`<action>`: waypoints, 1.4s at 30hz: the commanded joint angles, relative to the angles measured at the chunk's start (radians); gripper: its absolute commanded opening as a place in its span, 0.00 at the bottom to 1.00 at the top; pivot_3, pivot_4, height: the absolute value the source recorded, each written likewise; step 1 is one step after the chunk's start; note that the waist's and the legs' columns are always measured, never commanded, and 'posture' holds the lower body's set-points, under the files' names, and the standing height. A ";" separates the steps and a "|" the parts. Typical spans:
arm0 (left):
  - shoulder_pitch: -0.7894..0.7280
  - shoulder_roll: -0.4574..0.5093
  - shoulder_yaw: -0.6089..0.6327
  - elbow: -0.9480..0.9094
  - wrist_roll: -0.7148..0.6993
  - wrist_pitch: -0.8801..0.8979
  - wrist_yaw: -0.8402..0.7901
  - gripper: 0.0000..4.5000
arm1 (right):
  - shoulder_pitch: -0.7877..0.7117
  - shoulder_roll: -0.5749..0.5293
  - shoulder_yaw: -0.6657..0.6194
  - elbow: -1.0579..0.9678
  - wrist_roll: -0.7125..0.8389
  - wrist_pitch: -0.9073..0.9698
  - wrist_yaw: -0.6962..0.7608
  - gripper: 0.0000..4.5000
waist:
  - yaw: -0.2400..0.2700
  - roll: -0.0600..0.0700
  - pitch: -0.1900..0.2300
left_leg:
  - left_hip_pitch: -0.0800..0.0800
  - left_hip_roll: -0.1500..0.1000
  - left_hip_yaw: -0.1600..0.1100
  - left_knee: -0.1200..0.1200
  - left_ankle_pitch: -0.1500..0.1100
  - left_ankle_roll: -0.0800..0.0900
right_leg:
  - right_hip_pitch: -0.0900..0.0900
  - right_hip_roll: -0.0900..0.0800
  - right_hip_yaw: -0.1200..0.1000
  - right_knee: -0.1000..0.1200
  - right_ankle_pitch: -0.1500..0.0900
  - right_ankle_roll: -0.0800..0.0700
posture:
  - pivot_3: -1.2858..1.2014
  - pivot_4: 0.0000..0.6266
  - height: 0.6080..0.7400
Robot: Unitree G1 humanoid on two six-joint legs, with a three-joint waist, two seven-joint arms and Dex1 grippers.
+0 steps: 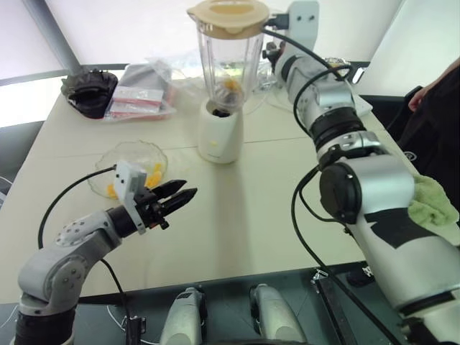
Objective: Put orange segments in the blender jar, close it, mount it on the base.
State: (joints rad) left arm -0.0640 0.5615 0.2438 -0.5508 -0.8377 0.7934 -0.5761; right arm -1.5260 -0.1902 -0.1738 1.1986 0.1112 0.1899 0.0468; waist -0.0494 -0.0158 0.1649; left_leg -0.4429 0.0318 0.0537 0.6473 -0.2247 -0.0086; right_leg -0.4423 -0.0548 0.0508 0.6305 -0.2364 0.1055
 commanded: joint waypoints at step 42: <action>-0.029 0.019 -0.019 0.021 -0.002 -0.039 -0.018 0.45 | 0.122 0.042 0.004 -0.317 0.017 0.135 -0.005 0.21 | 0.004 0.000 0.000 | 0.000 0.000 0.000 0.000 0.000 0.000 | 0.000 0.000 0.000 0.000 0.001 0.001 | 0.52 0.24 1.00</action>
State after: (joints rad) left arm -0.0827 0.5709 0.2175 -0.5154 -0.8370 0.7696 -0.5878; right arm -1.3880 -0.1480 -0.1655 0.9579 0.1142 0.3282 0.0420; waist -0.0456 -0.0157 0.1650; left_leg -0.4431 0.0319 0.0534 0.6472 -0.2247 -0.0087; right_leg -0.4423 -0.0546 0.0505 0.6306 -0.2357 0.1067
